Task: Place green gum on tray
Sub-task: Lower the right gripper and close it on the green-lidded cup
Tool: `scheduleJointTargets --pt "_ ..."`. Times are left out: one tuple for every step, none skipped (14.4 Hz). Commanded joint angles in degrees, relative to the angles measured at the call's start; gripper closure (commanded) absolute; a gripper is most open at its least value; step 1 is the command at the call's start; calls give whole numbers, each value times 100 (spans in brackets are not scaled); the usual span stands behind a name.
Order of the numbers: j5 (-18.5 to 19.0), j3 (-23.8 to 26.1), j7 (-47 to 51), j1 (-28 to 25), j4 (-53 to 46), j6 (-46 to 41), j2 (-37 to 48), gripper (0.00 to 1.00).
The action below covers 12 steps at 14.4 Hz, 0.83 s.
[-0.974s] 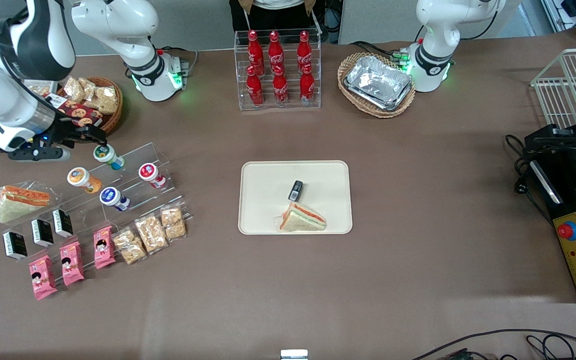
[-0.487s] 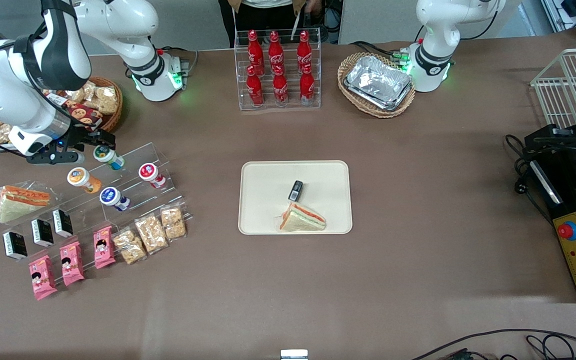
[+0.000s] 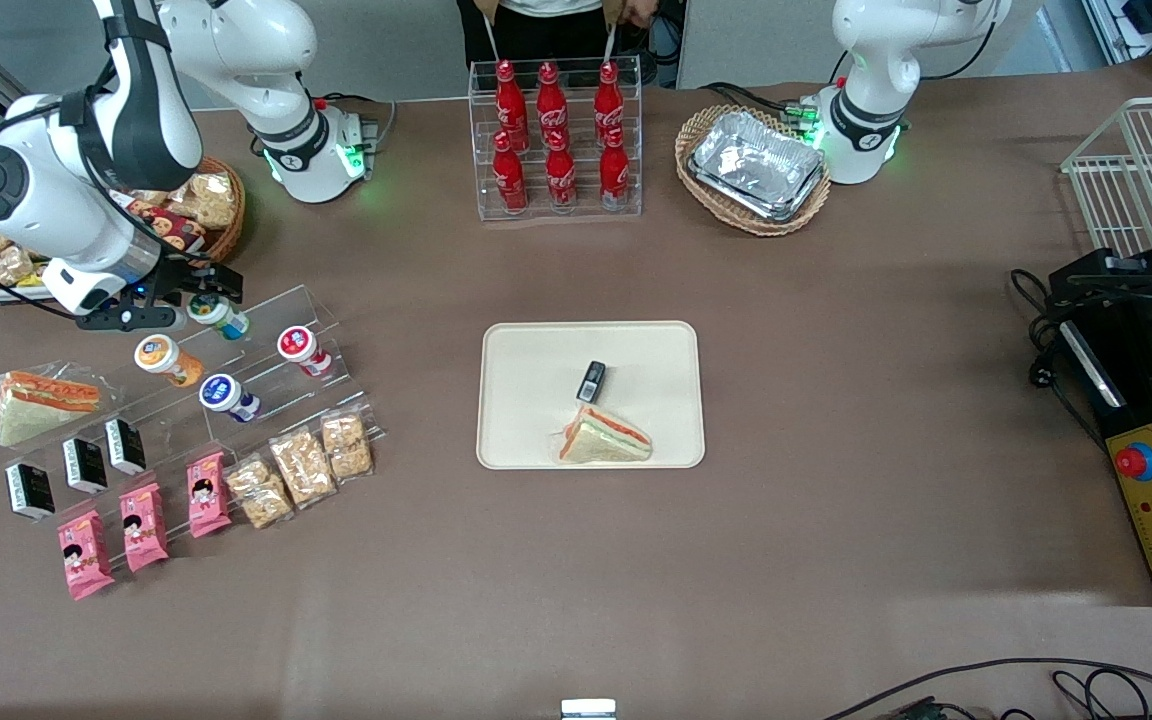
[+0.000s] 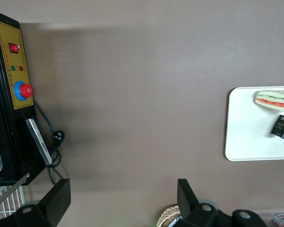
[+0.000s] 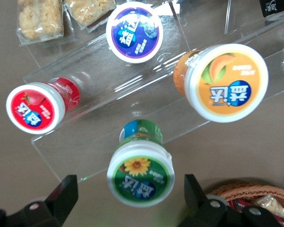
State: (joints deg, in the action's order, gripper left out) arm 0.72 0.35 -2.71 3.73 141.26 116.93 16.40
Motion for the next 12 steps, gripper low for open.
scheduleJointTargets --pt "112 1 -63 22 209 348 -23 0" --pt "112 1 -63 23 209 348 -23 0" --pt "112 1 -63 23 209 392 -40 1" --pt "121 1 -63 23 209 409 -49 14" --pt "121 1 -54 23 200 418 -49 32" --pt "130 1 -63 23 174 418 -67 48" --pt "130 1 -63 23 165 410 -67 54" --pt "130 1 -63 23 156 418 -67 64" --pt "130 1 -72 23 147 418 -84 74" --pt "130 1 -72 23 130 410 -85 84" --pt "130 1 -72 23 77 375 -93 85" --pt "130 1 -72 23 -63 322 -93 85"
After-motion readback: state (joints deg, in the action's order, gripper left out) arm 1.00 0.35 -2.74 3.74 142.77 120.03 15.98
